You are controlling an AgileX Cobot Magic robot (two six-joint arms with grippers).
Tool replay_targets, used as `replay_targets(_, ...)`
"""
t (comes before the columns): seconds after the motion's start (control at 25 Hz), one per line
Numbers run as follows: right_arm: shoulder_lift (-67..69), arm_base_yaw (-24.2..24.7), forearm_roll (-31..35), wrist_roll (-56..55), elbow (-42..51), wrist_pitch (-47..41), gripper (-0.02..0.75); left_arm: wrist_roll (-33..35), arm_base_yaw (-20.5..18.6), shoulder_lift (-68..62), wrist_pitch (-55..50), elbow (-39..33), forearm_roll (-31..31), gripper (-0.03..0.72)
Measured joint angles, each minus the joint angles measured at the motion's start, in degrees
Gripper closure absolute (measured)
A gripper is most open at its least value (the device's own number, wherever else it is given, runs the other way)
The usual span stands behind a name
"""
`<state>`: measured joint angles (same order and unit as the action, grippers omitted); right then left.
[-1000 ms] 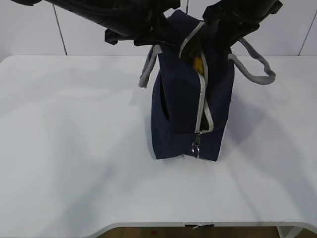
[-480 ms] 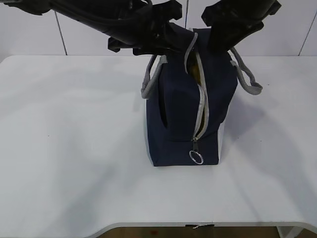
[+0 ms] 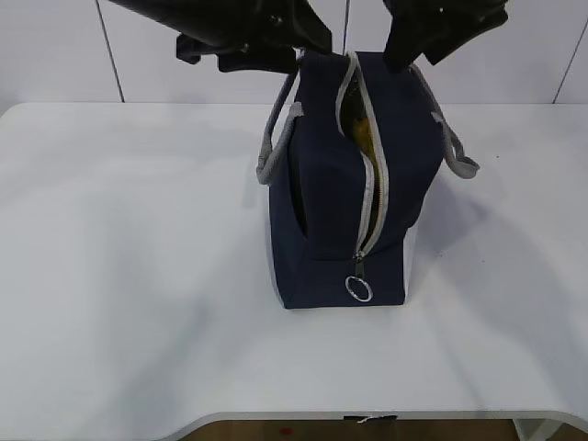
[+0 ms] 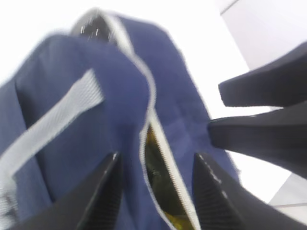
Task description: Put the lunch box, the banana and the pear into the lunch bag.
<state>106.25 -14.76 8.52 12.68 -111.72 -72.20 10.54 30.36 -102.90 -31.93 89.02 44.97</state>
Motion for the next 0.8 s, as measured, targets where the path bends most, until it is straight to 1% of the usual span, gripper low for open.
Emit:
replay_targets(0.16, -2.7, 0.0, -0.1, -0.4, -0.2, 0.0, 0.295, 0.0, -1.7, 3.2, -3.8, 0.0, -0.9, 0.321)
replay_targets(0.36, -7.3, 0.0, -0.2, -1.3, -0.2, 0.0, 0.295, 0.0, -3.1, 7.5, -11.4, 0.0, -6.1, 0.321)
replay_targets(0.48, -11.2, 0.0, -0.2, -2.1, 0.0, 0.0, 0.295, 0.0, -3.2, 11.5, -16.1, 0.0, -11.0, 0.321)
replay_targets(0.6, -16.2, 0.0, -0.2, -3.4, 2.2, 0.0, 0.295, 0.0, -3.2, 15.9, -21.2, 0.0, -16.5, 0.321)
replay_targets(0.8, -24.9, 0.0, -0.2, -4.7, 10.4, 0.0, 0.295, 0.0, -3.2, 22.7, -30.5, 0.2, -25.5, 0.321)
